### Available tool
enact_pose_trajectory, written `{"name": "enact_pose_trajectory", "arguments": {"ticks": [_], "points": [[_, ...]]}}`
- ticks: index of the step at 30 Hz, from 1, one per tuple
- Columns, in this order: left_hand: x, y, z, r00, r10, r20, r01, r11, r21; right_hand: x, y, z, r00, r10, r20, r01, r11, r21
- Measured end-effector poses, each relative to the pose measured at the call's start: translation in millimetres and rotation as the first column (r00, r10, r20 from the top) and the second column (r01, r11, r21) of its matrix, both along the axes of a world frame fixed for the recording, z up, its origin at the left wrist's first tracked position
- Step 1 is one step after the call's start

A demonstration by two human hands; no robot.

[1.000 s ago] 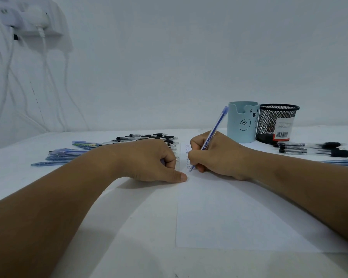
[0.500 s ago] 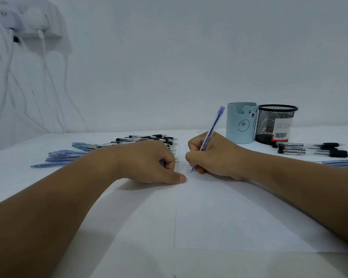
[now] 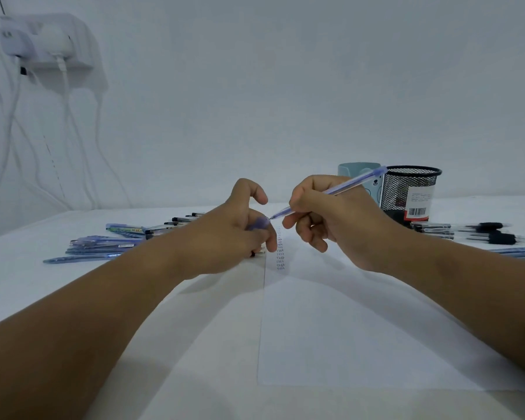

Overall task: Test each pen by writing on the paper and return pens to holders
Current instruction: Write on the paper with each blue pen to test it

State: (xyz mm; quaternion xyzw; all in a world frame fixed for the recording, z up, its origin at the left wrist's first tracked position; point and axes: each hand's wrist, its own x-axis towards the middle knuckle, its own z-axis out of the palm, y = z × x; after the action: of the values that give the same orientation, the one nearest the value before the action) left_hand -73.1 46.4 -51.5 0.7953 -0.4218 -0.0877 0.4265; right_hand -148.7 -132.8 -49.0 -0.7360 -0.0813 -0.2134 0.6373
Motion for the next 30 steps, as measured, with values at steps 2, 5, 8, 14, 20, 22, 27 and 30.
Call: {"name": "enact_pose_trajectory", "arguments": {"ticks": [2, 5, 8, 14, 20, 22, 27, 30], "points": [[-1, -2, -1, 0.999, -0.004, 0.038, 0.004, 1.0, 0.009, 0, 0, -1, 1.0, -0.01, 0.009, 0.01, 1.0, -0.005], [-3, -3, -2, 0.997, -0.017, 0.076, 0.016, 1.0, 0.011, 1, 0, -2, 1.0, -0.026, 0.007, 0.026, 1.0, -0.017], [-3, -2, -2, 0.994, 0.0, 0.105, -0.002, 1.0, 0.019, 1, 0, -2, 0.999, -0.04, -0.002, 0.04, 0.999, 0.003], [-2, -2, -2, 0.989, 0.028, 0.143, -0.033, 0.999, 0.033, 1, -3, -6, 0.999, -0.032, -0.03, 0.03, 0.998, -0.051], [0, -4, -4, 0.987, 0.143, 0.077, -0.132, 0.981, -0.141, -1, -5, -6, 1.0, 0.019, -0.017, -0.02, 0.999, -0.045], [0, -5, -4, 0.972, 0.189, 0.138, -0.164, 0.971, -0.172, -1, -6, -6, 0.997, 0.067, -0.048, -0.065, 0.997, 0.04], [0, -7, -6, 0.94, 0.248, 0.235, -0.193, 0.953, -0.233, 2, -6, -9, 0.999, 0.024, 0.022, -0.025, 0.999, 0.033], [-2, -10, -10, 0.931, 0.275, 0.241, -0.211, 0.942, -0.263, 1, -8, -15, 0.998, 0.052, 0.042, -0.053, 0.998, 0.027]]}}
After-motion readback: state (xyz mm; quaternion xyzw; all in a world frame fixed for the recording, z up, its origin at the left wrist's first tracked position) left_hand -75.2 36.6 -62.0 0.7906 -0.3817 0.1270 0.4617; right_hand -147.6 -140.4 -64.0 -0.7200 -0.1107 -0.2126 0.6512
